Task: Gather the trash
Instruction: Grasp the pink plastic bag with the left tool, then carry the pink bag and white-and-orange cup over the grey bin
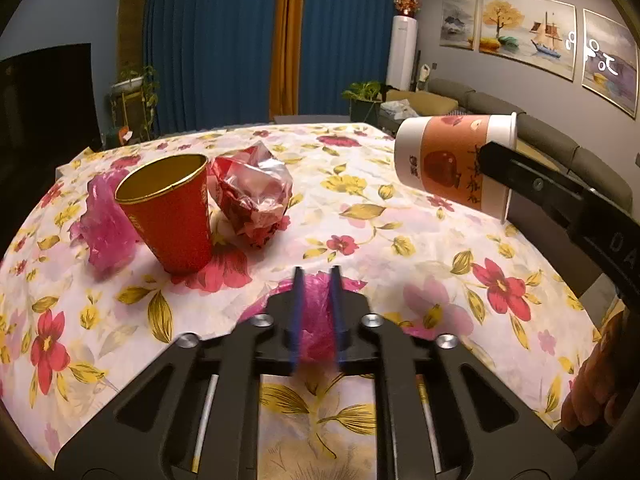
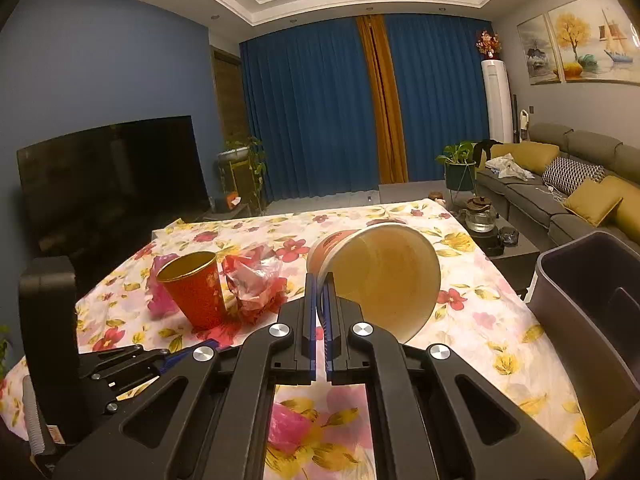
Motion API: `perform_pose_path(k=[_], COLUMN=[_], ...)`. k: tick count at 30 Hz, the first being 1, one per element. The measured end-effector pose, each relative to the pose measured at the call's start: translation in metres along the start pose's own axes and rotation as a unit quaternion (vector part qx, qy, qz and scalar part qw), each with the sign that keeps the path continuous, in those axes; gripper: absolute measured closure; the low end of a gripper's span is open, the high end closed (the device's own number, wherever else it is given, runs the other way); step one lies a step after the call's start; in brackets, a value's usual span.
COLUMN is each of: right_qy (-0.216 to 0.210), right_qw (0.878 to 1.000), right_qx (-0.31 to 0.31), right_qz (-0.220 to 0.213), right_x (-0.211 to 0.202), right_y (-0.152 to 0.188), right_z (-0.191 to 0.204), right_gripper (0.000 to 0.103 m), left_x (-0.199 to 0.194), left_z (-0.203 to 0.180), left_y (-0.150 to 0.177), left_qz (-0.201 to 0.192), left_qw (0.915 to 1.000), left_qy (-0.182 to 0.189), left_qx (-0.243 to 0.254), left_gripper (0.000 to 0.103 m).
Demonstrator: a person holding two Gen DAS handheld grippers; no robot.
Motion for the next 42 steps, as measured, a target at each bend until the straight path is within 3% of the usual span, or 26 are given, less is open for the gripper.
perform_pose_path(k=[3,14,20,32,42], right_qy=[0.001,0.013,0.023,0.062,0.144], right_qw=[1.0,1.0,0.999,0.997,0.988], right_qx=[0.0,-0.005,-0.008,-0.015,0.001], right_qz=[0.0,-0.01,-0.027,-0.042,-0.054], right_x=[-0.004,-0.036,-0.06,-0.103,-0.139], right_y=[0.0,-0.003,-0.009,-0.012,-0.013], right_z=[-0.001,-0.016,-0.028,-0.074,-0.151], right_gripper=[0.099,0.099,0.099,0.099,0.099], left_x=[-0.007,-0.04,-0.06,-0.084,-0.073], left_z=[0.003,0.011,-0.006,-0.077,-0.18], left_y=[0.0,-0.003,-0.012,-0.034,-0.05], left_qz=[-0.018,-0.069,-0.096,-0.128,-0.141], left_qw=[0.9998,0.9966,0.9947,0.9911,0.9821], left_qy=[-0.002,-0.004,-0.007,0.034,0.119], left_qx=[-0.011,-0.044,-0.036,-0.002,0.037], left_gripper=[0.102,0.103,0.103,0.103,0.103])
Point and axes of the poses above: each gripper's, at about its wrist camera, not at the fingertips, and x roughly the way its jaws point, z to its left, y to its underside, the point moved 2 cm from there along x, roughly the way its jaws point, and after that the axes turned 5 degrees about -x, right-handed, at the moved point
